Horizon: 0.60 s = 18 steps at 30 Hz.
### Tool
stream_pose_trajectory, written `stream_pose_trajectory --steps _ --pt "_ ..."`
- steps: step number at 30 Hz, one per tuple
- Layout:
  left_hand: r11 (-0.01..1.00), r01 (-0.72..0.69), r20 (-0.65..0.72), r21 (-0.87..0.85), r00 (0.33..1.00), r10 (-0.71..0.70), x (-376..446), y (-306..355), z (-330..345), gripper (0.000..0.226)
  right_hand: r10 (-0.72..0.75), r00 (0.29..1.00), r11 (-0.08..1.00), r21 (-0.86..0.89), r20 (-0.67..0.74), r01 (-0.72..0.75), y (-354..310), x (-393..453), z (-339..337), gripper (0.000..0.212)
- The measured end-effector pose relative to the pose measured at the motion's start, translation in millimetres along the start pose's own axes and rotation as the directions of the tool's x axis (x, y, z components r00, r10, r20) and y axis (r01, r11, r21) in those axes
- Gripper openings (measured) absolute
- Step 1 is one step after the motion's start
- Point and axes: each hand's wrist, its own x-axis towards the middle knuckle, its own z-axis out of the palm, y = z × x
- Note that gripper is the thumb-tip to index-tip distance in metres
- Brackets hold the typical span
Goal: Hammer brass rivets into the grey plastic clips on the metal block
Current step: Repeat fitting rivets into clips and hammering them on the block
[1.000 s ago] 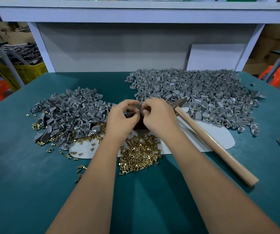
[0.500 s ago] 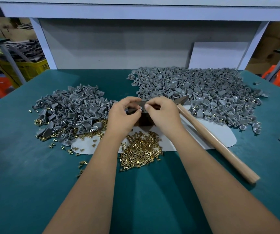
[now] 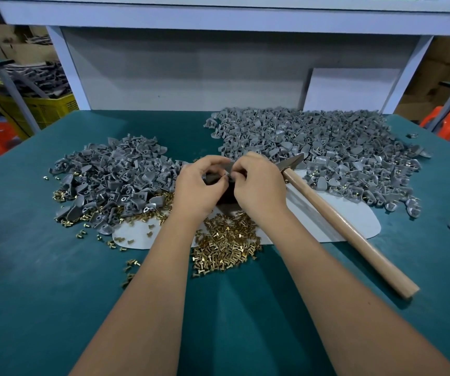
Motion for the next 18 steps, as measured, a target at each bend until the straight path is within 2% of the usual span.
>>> stream_pose_trajectory --steps 8,18 --pt "0.999 0.008 -0.017 0.032 1.0 -0.007 0.7 -2.7 1.3 0.03 0.124 0.99 0.991 0.052 0.067 -0.127 -4.1 6.5 -1.6 0.019" --pt "0.996 -0.021 -0.028 0.091 0.999 0.024 1.7 -3.7 2.4 0.038 0.035 0.999 0.999 0.015 0.032 -0.036 -2.7 3.5 -0.5 0.019"
